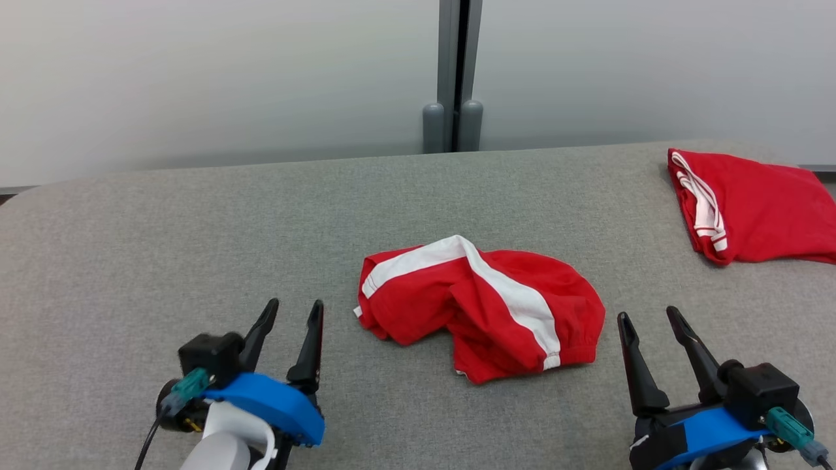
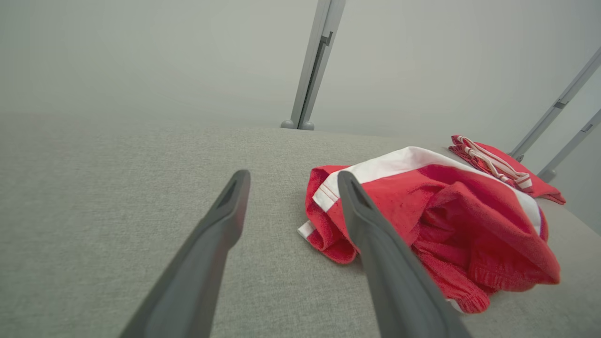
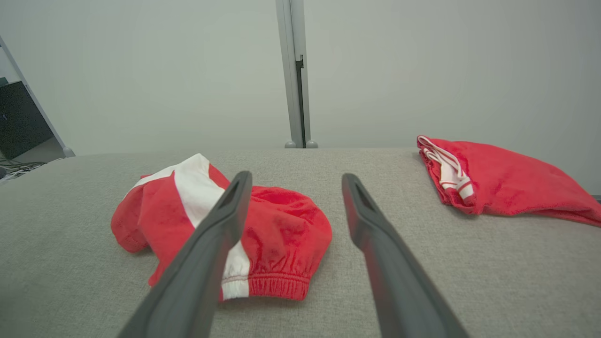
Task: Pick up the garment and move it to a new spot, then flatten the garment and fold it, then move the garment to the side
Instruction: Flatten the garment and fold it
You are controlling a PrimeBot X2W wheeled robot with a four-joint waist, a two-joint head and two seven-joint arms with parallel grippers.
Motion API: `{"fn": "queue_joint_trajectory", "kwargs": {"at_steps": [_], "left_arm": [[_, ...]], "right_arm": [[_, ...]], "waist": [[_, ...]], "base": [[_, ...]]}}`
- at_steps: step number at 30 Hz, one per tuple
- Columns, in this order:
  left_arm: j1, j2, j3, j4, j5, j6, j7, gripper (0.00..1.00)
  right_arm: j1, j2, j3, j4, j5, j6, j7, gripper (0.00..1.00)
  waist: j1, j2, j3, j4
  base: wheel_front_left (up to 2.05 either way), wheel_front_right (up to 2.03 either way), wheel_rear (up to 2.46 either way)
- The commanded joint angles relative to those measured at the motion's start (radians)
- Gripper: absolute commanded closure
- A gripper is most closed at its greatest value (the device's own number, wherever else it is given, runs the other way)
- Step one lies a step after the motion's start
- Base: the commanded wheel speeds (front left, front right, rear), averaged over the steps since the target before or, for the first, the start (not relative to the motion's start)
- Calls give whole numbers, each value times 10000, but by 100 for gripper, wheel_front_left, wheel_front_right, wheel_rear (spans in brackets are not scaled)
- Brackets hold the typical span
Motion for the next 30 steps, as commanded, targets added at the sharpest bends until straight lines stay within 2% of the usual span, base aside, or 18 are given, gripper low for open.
{"fn": "queue_joint_trajectory", "kwargs": {"at_steps": [1,10,18,26,27,28,29,30], "left_arm": [[-356,-98,-105,221,-78,-100,105,0],[-2203,-884,-359,2823,-1138,-549,666,0],[-3187,-967,-296,4646,-1899,-598,1449,0],[-3546,-1133,-273,6122,-2256,-427,2363,0],[-3549,-1188,-294,6254,-2320,-446,2514,14],[-3552,-1240,-340,6350,-2380,-471,2665,62],[-3554,-1292,-391,6394,-2434,-499,2734,75],[-3564,-1330,-442,6369,-2477,-528,2718,100]], "right_arm": [[-167,-33,26,-8,13,5,-47,0],[-489,-33,356,117,226,5,-203,0],[-750,-33,403,173,367,5,-367,0],[-994,-31,396,268,541,5,-548,0],[-1013,-31,378,292,538,5,-559,0],[-1007,-31,359,319,543,5,-591,0],[-1000,-31,333,346,546,5,-617,0],[-1005,-31,312,369,547,5,-634,0]], "waist": [[0,0,73,-39],[0,0,745,-827],[0,0,1324,-1439],[0,0,1806,-1752],[0,0,1825,-1760],[0,0,1839,-1762],[0,0,1846,-1755],[0,0,1848,-1739]], "base": [[0,0,0],[0,0,0],[0,0,0],[0,0,0],[0,0,0],[0,0,0],[0,0,0],[0,0,0]]}}
